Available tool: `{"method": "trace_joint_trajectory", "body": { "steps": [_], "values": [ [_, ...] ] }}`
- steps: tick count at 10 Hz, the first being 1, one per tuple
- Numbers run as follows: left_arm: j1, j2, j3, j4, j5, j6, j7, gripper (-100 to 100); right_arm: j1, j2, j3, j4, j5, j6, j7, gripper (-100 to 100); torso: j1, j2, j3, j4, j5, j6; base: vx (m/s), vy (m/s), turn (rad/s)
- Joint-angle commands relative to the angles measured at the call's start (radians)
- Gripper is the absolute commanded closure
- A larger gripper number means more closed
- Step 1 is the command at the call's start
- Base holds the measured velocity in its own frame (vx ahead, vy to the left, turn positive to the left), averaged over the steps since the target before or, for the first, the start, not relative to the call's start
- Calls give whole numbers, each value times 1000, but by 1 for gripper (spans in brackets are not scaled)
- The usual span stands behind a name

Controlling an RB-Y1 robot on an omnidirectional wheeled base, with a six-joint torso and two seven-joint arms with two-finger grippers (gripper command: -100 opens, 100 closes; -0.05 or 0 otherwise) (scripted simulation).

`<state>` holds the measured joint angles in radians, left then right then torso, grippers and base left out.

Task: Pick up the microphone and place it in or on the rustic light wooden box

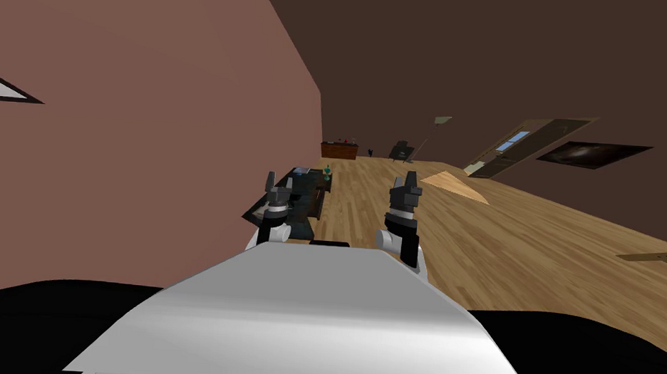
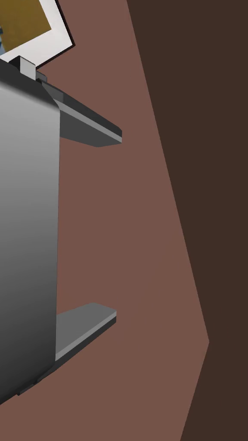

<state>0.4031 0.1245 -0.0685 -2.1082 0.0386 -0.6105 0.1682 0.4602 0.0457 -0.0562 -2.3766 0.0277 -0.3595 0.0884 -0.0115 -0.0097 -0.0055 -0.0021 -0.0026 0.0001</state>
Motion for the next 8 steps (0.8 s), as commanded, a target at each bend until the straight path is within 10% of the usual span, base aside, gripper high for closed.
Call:
{"method": "trace_joint_trajectory", "body": {
  "steps": [1, 8],
  "values": [
    [-6, 5, -4, 39, 13, -8, 14, -100, 0, 0, 0, 0, 0, 0, 0, 0, 0, 0, 0, 0, 0, 0, 124, -135, 9],
    [-56, 29, -22, 223, 118, -81, 110, -100, 0, 0, 0, 0, 0, 0, 0, 0, 5, 3, 2, 0, 1, 0, 91, -118, 3]
  ]
}}
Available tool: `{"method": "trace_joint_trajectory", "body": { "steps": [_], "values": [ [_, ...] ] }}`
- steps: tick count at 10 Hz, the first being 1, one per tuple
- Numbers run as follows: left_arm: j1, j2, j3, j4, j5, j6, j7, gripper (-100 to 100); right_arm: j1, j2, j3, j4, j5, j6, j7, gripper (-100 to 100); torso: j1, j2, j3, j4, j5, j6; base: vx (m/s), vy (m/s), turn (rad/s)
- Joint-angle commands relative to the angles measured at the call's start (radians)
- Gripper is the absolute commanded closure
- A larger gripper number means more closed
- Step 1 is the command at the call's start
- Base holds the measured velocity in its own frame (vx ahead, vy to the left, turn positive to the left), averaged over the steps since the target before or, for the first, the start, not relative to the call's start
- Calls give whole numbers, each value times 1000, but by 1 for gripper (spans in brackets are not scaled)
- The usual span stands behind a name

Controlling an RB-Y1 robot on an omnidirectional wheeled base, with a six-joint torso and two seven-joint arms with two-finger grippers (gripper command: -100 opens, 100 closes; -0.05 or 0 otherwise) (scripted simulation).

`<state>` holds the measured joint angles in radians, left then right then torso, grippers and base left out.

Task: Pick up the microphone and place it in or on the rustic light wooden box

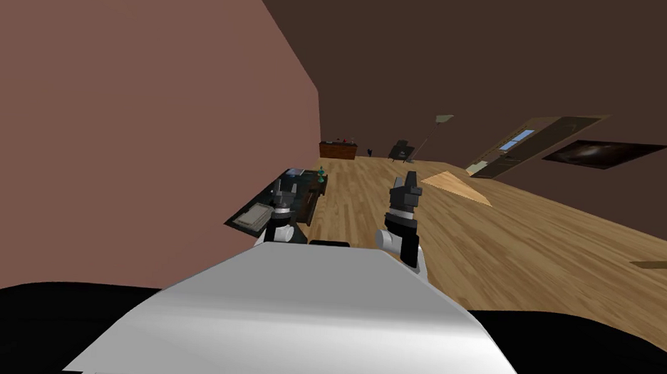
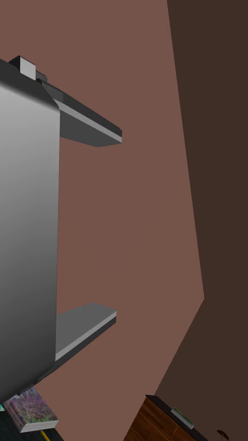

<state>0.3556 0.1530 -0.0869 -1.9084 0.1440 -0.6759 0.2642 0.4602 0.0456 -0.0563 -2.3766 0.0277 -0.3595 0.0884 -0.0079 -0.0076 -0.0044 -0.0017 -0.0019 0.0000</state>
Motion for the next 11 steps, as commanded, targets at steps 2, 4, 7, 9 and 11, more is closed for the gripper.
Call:
{"method": "trace_joint_trajectory", "body": {
  "steps": [2, 4, 7, 9, 11],
  "values": [
    [-21, 4, -7, 76, 43, -37, 42, -100, 0, 0, 0, 0, 0, 0, 0, 0, 1, 1, 0, 0, 0, 0, 97, -123, 14],
    [-35, 8, -10, 144, 73, -60, 72, -100, 0, 0, 0, 0, 0, 0, 0, 0, 0, 2, 1, 0, 0, 0, 95, -128, 18],
    [-49, 11, -12, 228, 105, -83, 103, -100, 0, 0, 0, 0, 0, 0, 0, 0, 0, -1, 0, 0, 0, 0, 108, -116, 26],
    [-63, 13, -12, 290, 138, -108, 136, -100, 0, 0, 0, 0, 0, 0, 0, 0, 0, 1, 0, 0, 0, 0, 88, -113, 34],
    [-77, 15, -12, 353, 171, -134, 170, -100, 0, 0, 0, 0, 0, 0, 0, 0, 2, 1, 0, 0, 0, 0, 103, -90, 40]
  ]
}}
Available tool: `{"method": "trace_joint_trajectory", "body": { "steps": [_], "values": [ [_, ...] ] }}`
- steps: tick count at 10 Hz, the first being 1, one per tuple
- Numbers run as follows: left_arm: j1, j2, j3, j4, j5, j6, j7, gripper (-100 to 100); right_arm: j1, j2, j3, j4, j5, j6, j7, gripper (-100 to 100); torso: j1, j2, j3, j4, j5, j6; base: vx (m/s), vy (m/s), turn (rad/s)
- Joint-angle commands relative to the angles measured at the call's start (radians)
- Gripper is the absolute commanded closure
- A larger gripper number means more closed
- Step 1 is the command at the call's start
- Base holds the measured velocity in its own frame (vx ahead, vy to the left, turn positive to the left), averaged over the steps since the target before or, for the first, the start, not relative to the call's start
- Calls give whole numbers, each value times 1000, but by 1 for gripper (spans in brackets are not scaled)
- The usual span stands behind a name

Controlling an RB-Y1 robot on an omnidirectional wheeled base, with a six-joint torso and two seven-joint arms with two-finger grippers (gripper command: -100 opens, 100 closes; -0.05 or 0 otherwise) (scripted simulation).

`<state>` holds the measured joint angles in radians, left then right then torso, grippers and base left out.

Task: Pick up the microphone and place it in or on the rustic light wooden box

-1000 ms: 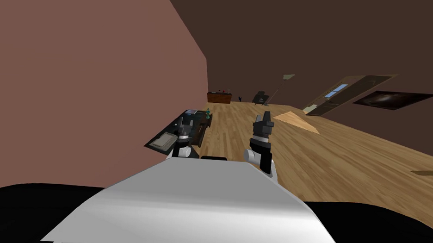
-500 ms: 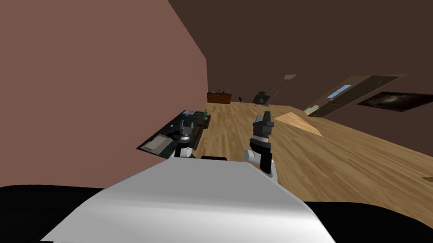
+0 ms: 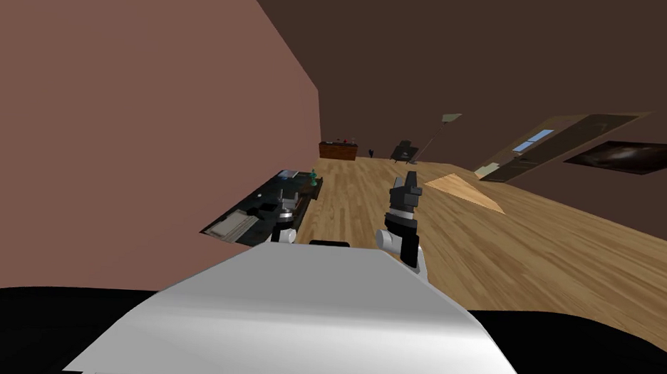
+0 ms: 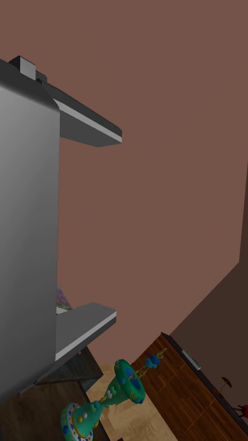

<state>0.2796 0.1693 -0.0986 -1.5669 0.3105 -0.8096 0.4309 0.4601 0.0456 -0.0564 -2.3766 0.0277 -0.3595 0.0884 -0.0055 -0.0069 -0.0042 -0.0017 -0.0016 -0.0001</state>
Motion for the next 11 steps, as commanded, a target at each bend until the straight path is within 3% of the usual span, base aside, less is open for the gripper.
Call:
{"method": "trace_joint_trajectory", "body": {
  "steps": [1, 2, 3, 4, 5, 6, 7, 8, 9, 11],
  "values": [
    [-14, 1, 1, 50, 38, -26, 38, -100, 0, 0, 0, 0, 0, 0, 0, 0, 0, 0, 0, 0, 0, 0, 102, -134, 54],
    [-14, 1, 1, 76, 38, -26, 38, -100, 0, 0, 0, 0, 0, 0, 0, 0, -2, 0, 0, 0, 0, 0, 82, -117, 40],
    [-28, 3, 4, 114, 72, -53, 74, -100, 0, 0, 0, 0, 0, 0, 0, 0, -1, 1, 1, 0, 0, 0, 103, -91, 71],
    [-28, 3, 4, 140, 72, -53, 74, -100, 0, 0, 0, 0, 0, 0, 0, 0, 0, 0, 0, 0, 0, 0, 101, -82, 38],
    [-41, 4, 8, 170, 106, -81, 111, -100, 0, 0, 0, 0, 0, 0, 0, 0, 1, 0, 0, 0, 0, 0, 124, -106, 83],
    [-41, 4, 8, 200, 106, -81, 111, -100, 0, 0, 0, 0, 0, 0, 0, 0, 0, -1, -1, 0, 0, 0, 94, -88, 46],
    [-54, 5, 13, 231, 140, -109, 148, -100, 0, 0, 0, 0, 0, 0, 0, 0, 1, 0, 0, 0, 0, 0, 104, -92, 89],
    [-54, 5, 13, 257, 140, -109, 148, -100, 0, 0, 0, 0, 0, 0, 0, 0, 0, 0, 0, 0, 0, 0, 87, -75, 55],
    [-66, 6, 20, 292, 174, -137, 186, -100, 0, 0, 0, 0, 0, 0, 0, 0, 2, 1, 0, 0, 0, 0, 103, -73, 90],
    [-66, 6, 20, 332, 174, -137, 186, -100, 0, 0, 0, 0, 0, 0, 0, 0, 3, 2, 1, 0, 0, 0, 49, -40, 27]
  ]
}}
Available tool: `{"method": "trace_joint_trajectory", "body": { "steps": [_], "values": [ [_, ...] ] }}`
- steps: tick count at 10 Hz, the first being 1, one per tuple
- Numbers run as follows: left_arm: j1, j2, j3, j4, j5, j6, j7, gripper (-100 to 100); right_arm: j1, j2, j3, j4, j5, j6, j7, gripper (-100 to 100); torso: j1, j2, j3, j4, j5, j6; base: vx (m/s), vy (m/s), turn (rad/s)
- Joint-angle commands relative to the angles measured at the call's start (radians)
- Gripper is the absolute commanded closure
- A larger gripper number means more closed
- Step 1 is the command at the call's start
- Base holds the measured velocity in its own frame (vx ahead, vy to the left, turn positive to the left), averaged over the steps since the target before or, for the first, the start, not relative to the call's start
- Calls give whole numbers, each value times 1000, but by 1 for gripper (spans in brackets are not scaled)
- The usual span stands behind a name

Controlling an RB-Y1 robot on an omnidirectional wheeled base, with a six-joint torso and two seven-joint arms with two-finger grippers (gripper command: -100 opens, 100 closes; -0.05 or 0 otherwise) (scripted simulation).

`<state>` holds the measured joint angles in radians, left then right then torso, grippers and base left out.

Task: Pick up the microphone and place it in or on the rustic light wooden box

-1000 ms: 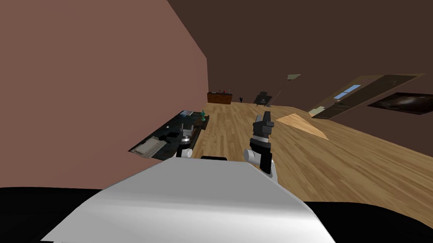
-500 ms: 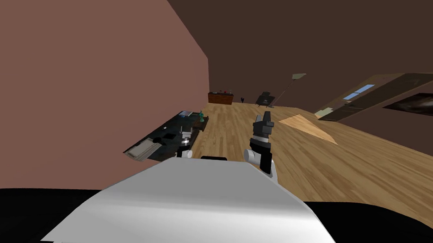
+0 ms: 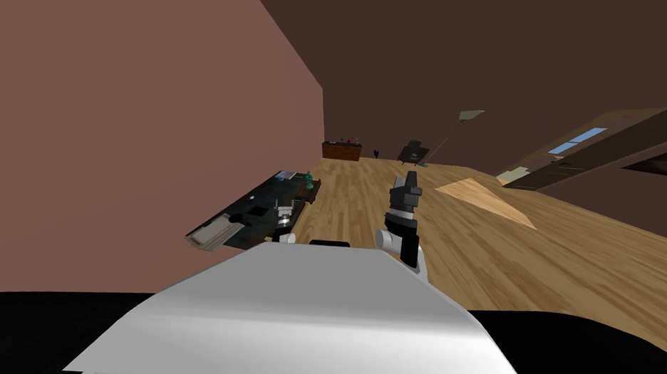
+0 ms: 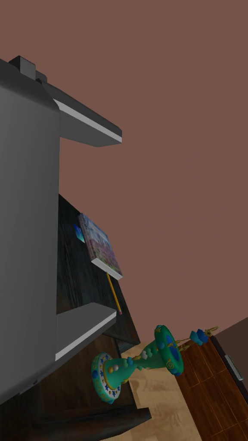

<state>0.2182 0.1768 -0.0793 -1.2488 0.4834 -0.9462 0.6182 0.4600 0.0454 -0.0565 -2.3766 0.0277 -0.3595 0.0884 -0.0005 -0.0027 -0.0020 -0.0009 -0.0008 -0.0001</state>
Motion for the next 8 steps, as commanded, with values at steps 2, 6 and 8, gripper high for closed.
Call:
{"method": "trace_joint_trajectory", "body": {
  "steps": [2, 6, 8],
  "values": [
    [-17, -1, 8, 77, 35, -29, 37, -100, 0, 0, 0, 0, 0, 0, 0, 0, 0, -1, -1, 0, 0, 0, 69, -39, 87],
    [-40, -3, 27, 175, 101, -87, 115, -100, 0, 0, 0, 0, 0, 0, 0, 0, 0, 0, 0, 0, 0, 0, 68, -42, 75],
    [-51, -6, 38, 237, 134, -116, 154, -100, 0, 0, 0, 0, 0, 0, 0, 0, 0, -1, -1, 0, 0, 0, 73, -33, 111]
  ]
}}
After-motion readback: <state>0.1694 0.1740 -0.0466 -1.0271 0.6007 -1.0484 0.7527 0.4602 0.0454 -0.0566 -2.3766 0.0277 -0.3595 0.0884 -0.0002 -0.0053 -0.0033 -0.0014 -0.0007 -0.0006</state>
